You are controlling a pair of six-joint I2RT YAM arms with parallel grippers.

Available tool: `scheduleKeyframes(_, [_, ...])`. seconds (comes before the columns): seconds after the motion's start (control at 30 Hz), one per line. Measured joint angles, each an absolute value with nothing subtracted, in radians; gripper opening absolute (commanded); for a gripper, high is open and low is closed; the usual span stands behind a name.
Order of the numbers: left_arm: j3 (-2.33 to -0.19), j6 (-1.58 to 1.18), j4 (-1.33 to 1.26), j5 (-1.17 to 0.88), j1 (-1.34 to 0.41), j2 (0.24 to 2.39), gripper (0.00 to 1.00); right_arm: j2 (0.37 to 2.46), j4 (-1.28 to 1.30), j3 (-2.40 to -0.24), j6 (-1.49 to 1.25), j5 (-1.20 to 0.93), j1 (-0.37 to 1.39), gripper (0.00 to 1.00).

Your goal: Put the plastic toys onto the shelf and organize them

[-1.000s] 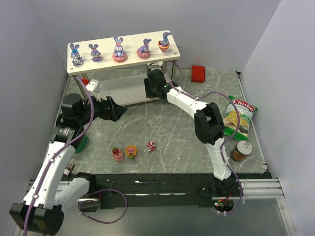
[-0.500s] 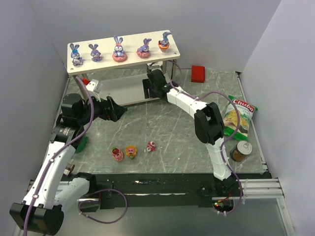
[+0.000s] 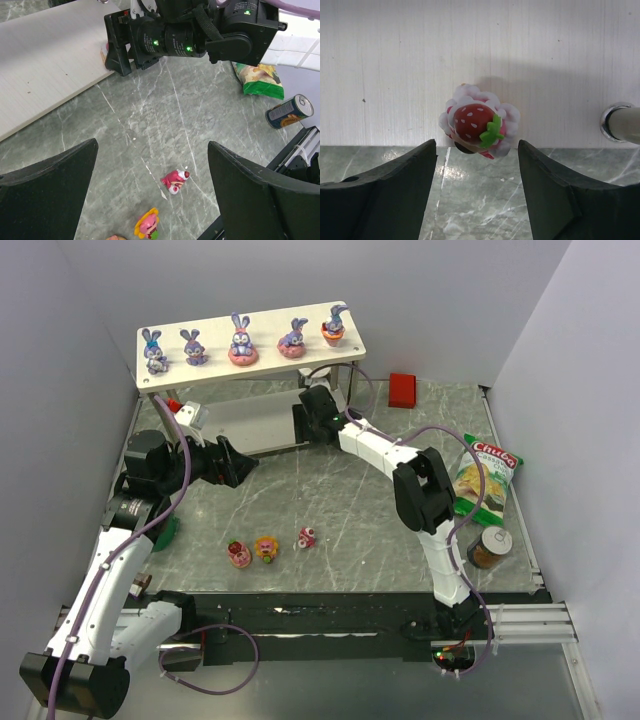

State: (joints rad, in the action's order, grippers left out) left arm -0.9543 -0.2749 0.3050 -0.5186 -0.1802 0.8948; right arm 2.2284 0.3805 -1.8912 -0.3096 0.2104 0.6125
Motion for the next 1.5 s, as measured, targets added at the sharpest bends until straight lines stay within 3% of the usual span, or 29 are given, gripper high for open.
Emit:
scheduleKeyframes(0.53, [-0.954, -0.275, 0.305, -0.526, -0.180, 0.895, 0.97, 2.292, 0.309, -1.940, -0.239, 0.160, 0.599, 0.75])
scheduleKeyframes(0.8, [-0.954, -0.275, 0.305, -0.526, -0.180, 0.895, 0.96, 2.299, 0.308, -1.953, -0.194, 0.159, 0.596, 0.61])
scheduleKeyframes(0.93, [-0.954, -0.275, 0.305, -0.528, -0.180, 0.895, 0.97, 2.299, 0.307, -1.953, -0.155, 0.172, 0.596, 0.60])
scheduleKeyframes(1.5, [-0.954, -0.279, 0.305, -0.553, -0.180, 0.895, 0.96, 2.302, 0.310, -1.953, -0.025, 0.200, 0.588, 0.78])
